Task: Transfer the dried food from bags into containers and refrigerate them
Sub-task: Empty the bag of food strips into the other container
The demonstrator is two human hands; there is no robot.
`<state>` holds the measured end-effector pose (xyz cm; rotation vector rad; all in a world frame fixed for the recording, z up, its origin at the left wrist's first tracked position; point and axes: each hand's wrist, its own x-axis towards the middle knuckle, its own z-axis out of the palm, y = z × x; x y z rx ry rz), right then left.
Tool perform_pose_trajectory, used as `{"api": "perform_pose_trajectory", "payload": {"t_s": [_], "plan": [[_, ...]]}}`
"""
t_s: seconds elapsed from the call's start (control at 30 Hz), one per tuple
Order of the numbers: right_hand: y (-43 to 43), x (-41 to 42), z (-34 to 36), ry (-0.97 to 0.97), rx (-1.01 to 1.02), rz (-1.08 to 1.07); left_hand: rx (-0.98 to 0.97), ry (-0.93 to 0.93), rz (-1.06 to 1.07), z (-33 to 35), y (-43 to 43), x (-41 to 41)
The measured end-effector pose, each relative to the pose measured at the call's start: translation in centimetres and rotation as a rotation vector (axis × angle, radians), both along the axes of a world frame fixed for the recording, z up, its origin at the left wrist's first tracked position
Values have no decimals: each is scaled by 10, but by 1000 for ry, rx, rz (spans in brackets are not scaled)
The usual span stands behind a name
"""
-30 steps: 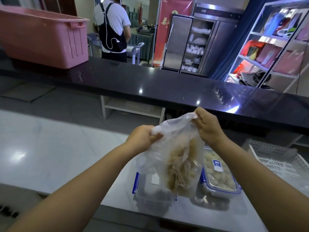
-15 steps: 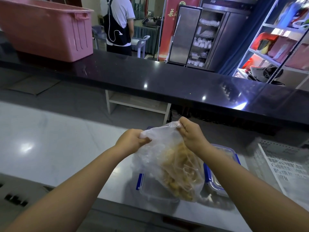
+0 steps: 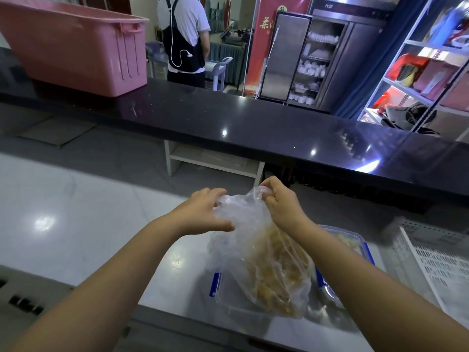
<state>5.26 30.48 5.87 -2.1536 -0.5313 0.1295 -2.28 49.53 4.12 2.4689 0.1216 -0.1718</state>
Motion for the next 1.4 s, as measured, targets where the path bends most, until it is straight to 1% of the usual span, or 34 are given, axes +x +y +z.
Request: {"api": "perform_pose_trajectory", "payload": {"t_s": [0.03, 0.07, 0.1, 0.17, 0.23, 0.27, 0.33, 0.43, 0.5, 0.63, 0.7, 0.77, 0.87, 1.07, 1.17, 1.3, 1.4], "plan": [[1, 0, 0, 0, -8, 0, 124, -43, -5, 1, -4, 1], [2, 0, 0, 2, -18, 3, 189, -88, -6, 2, -9, 2], [3, 0, -1, 3, -26, 9, 194, -127, -5, 3, -16, 4], [5, -1, -1, 2, -43, 25, 75, -170, 1, 5, -31, 9], [6, -3, -1, 9, -58, 36, -125, -211, 18, 2, -46, 16], [6, -3, -1, 12, -63, 42, -208, -236, 41, -1, -50, 18], [1, -4, -1, 14, -64, 56, -302, -260, 131, -7, -51, 22], [-15, -5, -1, 52, -81, 74, -370, -262, 172, -16, -47, 24], [-31, -6, -6, 62, -90, 61, -369, -279, 211, -20, -43, 23], [-70, -9, -30, -30, -175, -55, -416, -261, 300, -26, -28, 21], [-86, -17, -45, -18, -210, -93, -435, -254, 339, -28, -23, 19], [-94, -28, -57, 14, -160, -114, -430, -249, 355, -30, -20, 17], [-92, -34, -69, 53, -16, -137, -409, -239, 366, -32, -19, 15], [-84, -26, -78, 35, 116, -312, -382, -214, 371, -46, -19, 15], [-82, -26, -70, 80, 220, -320, -395, -184, 366, -50, -18, 12], [-81, -23, -48, 86, 353, -303, -448, -175, 332, -52, -18, 10], [-80, -17, -34, 83, 388, -303, -490, -153, 311, -52, -20, 9]]}}
